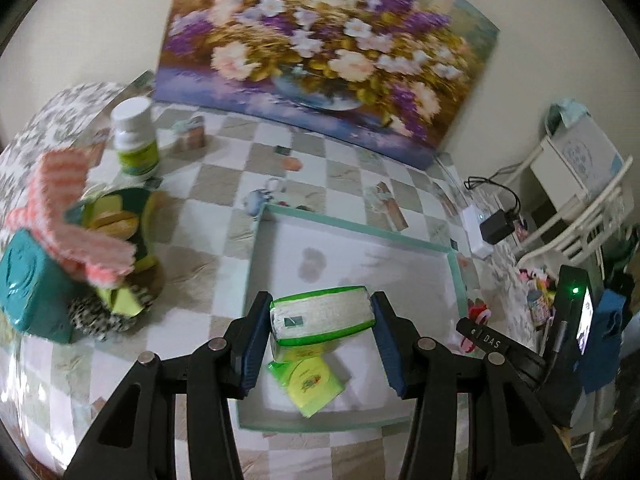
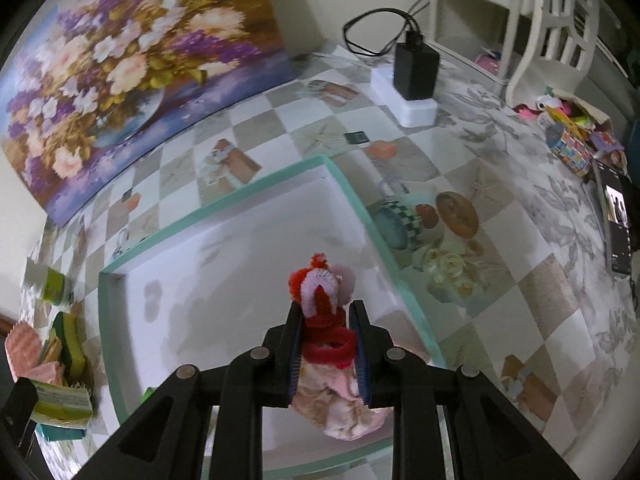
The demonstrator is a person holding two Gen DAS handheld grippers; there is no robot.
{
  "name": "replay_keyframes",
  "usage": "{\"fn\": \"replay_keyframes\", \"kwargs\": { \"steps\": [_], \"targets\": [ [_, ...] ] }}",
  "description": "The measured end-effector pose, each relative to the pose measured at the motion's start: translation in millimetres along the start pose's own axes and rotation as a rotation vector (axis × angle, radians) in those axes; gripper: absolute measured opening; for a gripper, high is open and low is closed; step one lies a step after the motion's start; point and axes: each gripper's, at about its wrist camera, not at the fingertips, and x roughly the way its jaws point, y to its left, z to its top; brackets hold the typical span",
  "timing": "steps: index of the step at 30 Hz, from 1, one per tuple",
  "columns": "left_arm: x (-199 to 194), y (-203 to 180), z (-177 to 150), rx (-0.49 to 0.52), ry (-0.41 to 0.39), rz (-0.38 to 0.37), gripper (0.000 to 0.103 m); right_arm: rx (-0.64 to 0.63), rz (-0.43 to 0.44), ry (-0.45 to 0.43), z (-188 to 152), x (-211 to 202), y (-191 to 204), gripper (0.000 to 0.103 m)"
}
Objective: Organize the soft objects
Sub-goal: 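Carry the tissue pack and red plush into the tray and release both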
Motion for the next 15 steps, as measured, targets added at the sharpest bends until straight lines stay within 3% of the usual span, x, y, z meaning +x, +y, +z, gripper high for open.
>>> {"fn": "replay_keyframes", "kwargs": {
  "steps": [15],
  "targets": [
    [57.8, -40.8, 2.5, 0.107, 0.053, 0.019, 0.051, 0.003, 0.012, 0.015, 3.6, 11.0, -3.1, 0.024]
  ]
}}
